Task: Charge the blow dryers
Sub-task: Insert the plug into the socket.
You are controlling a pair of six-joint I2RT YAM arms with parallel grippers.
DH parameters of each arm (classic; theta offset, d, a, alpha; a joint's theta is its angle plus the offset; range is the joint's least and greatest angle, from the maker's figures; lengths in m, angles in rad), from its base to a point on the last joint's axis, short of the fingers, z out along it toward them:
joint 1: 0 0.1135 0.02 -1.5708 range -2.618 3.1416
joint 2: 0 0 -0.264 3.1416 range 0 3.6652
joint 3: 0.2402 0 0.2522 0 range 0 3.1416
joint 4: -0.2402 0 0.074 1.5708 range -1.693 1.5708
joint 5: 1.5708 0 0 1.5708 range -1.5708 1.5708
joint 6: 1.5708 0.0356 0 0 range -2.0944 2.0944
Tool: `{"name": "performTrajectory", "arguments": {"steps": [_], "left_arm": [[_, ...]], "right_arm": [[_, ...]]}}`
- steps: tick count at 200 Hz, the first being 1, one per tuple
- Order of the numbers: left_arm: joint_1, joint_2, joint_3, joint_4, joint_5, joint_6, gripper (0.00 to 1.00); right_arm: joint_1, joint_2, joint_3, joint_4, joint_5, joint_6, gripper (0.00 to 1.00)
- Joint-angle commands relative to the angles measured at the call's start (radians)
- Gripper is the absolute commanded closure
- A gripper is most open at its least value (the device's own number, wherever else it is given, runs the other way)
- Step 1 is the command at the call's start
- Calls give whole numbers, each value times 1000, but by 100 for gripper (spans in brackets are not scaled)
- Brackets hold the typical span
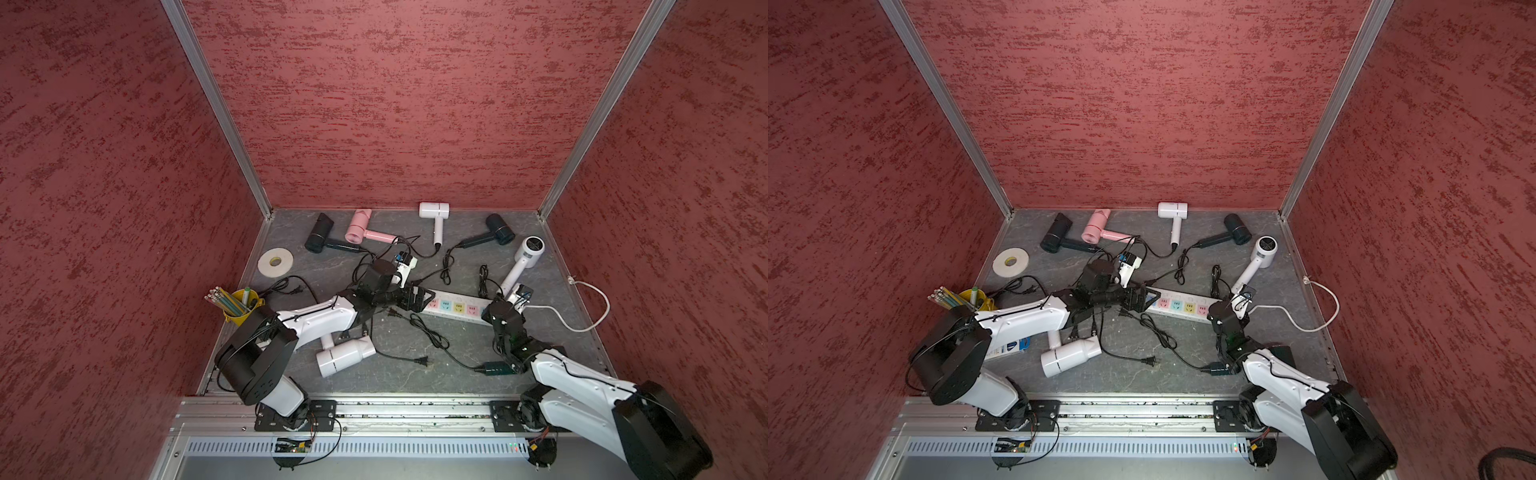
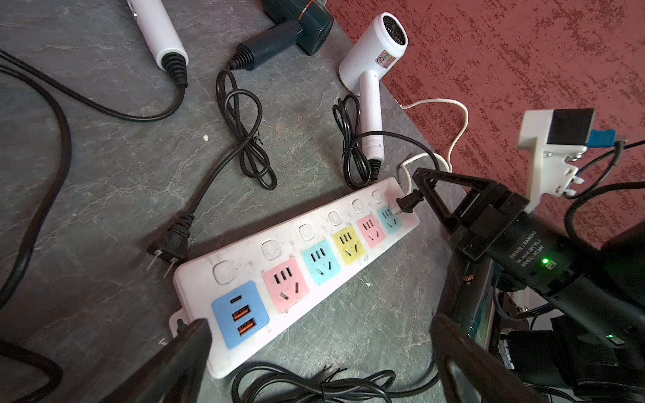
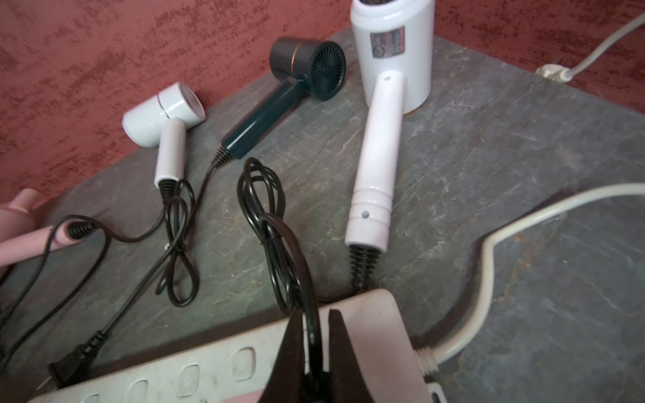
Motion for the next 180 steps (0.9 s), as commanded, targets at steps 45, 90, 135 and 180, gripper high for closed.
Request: {"name": "performTrajectory", "arguments": {"steps": [45,90,135,180], "left_arm": [[-1,4,25,-3,13,21,1],[-1,-5,23,-4,13,21,1],[-1,-6,24,-4,16,20,1],[-1,-9,24,-4,18,21,0]], "right_arm": [[4,56,28,9,-6,-36,100],[6,67,28,39,-53,-73,100],[4,75,31,52,-62,-85,100],[5,117,55,63,-57,-97,100]]}}
